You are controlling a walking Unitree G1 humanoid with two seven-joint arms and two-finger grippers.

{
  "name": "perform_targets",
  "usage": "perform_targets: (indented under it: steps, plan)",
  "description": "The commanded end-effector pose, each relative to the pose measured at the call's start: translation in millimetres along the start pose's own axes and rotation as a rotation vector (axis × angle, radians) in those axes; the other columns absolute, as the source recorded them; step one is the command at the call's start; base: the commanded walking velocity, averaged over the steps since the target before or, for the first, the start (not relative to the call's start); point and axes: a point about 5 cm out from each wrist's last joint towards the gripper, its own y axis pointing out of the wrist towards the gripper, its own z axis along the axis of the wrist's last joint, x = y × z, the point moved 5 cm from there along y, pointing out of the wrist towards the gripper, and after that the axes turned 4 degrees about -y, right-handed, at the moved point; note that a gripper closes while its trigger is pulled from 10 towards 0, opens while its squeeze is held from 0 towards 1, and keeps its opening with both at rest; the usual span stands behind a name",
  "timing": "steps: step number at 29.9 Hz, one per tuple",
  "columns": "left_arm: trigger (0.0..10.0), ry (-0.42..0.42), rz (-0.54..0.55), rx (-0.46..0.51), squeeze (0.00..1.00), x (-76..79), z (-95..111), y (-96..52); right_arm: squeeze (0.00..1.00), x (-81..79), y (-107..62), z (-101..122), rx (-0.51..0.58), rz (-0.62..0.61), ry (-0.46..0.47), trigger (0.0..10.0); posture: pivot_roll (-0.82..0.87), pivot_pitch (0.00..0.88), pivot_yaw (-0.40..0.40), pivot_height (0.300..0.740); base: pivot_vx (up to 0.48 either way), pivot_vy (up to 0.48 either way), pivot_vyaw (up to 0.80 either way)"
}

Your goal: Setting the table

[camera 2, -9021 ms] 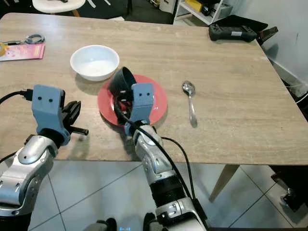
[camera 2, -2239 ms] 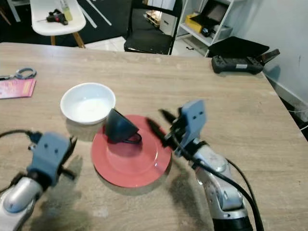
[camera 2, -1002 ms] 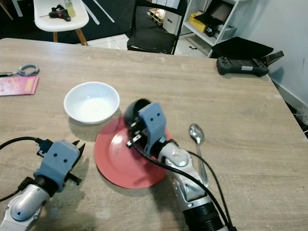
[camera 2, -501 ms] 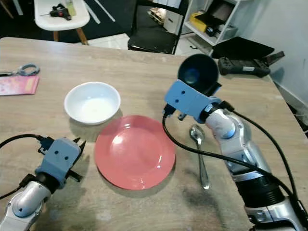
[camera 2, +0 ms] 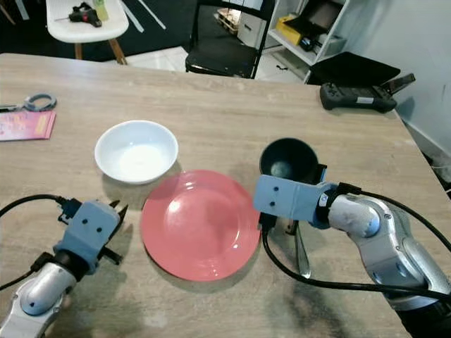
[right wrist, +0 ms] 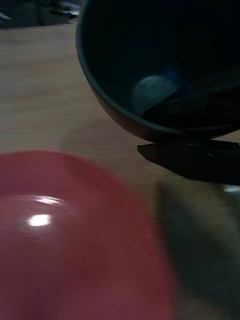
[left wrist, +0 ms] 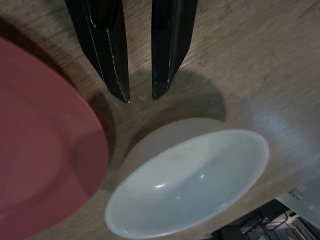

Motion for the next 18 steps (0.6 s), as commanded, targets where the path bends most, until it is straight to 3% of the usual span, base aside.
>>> perform_targets:
  steps: [1,5,6,9,15,18]
  plan:
    - [10.0,0.001,-0.027,-0.017,0.0,6.7,-6,-1.1,0.0,-7.5,5.7,-3,-0.007,0.036,0.006,10.0,0.03,0.141,0.022,0.74,0.0,0.0,0.0]
    - [10.0,0.002,-0.028,-0.013,0.0,6.2,-5,0.4,0.0,-5.4,21.5,-10,-0.026,0.047,0.017,10.0,0.04,0.143,0.023,0.74,0.0,0.0,0.0]
    - [10.0,0.003,-0.028,-0.012,0.0,5.6,-4,0.2,0.0,0.1,32.7,-9,-0.001,0.032,0.083,10.0,0.04,0.144,0.022,0.74,0.0,0.0,0.0]
    - [10.0,0.0,-0.026,-0.004,0.0,4.9,-1,-0.6,0.0,1.2,42.2,-11,0.002,0.039,0.103,10.0,0.05,0.144,0.02,0.74,0.0,0.0,0.0]
    - [10.0,-0.016,-0.112,0.138,0.0,8.1,44,-4.0,0.0,14.8,60.8,-27,-0.051,-0.004,0.131,10.0,0.07,0.15,0.01,0.74,0.0,0.0,0.0]
    - [10.0,-0.098,-0.203,0.157,0.0,11.1,61,-12.0,0.0,19.9,65.2,-31,-0.062,-0.008,0.129,10.0,0.08,0.149,0.01,0.74,0.0,0.0,0.0]
